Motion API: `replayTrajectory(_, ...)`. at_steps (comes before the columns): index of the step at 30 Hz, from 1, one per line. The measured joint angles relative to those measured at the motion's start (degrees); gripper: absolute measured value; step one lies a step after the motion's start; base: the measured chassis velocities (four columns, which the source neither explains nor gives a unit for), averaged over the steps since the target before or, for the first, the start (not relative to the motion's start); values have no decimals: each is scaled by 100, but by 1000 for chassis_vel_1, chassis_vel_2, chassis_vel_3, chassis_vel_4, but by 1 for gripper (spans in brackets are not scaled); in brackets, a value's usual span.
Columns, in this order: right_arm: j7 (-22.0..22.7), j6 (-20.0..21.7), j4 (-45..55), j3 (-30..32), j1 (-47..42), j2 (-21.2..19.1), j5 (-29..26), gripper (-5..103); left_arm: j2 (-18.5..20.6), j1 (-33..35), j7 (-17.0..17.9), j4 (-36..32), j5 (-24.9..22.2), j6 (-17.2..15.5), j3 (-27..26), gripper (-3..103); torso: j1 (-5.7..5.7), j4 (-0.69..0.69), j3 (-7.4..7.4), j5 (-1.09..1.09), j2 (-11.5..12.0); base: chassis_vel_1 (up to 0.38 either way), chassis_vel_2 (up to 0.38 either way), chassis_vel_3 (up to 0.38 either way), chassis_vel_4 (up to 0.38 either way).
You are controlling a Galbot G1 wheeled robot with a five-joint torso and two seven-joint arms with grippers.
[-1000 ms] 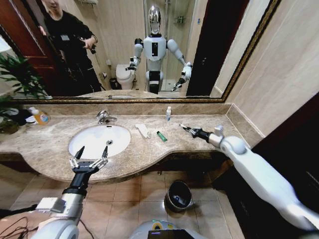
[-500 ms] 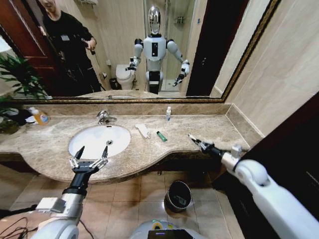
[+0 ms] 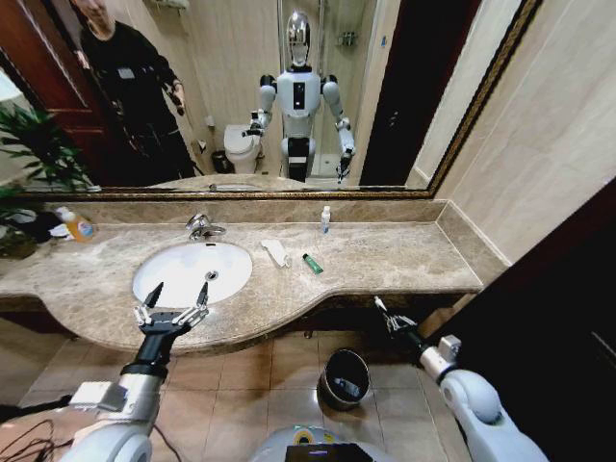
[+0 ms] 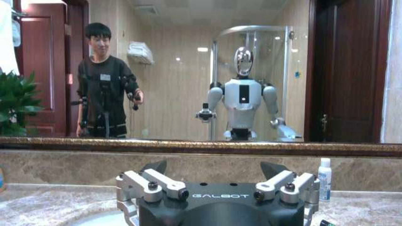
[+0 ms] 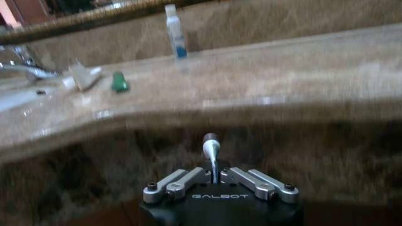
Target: Pick up the trash from the sink and place it in the trash bin.
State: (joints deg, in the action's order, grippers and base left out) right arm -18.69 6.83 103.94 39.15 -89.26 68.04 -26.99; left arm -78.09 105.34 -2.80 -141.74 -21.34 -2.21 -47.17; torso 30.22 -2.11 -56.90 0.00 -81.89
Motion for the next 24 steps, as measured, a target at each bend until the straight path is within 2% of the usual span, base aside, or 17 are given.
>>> replayTrajectory(7,-169,-304,-549,-239,-65,362,540,2,0,0,0,0,0,0,0,100,0,0,0,0,1,0,0,0,0)
replayTrajectory(10,-54,-367,-753,-398,-9,452,695,2,0,0,0,0,0,0,0,100,0,0,0,0,1,0,0,0,0)
replayTrajectory(13,382,-421,-1064,-702,125,542,948,2,0,0,0,0,0,0,0,100,0,0,0,-1,1,0,0,0,0)
replayTrajectory(17,657,-594,-1510,-867,360,707,1199,2,0,0,0,0,0,0,0,100,0,0,0,0,1,0,0,0,0)
replayTrajectory(24,760,-854,-2267,-937,634,890,1612,2,0,0,0,0,0,0,0,100,0,0,-1,0,1,0,0,0,0)
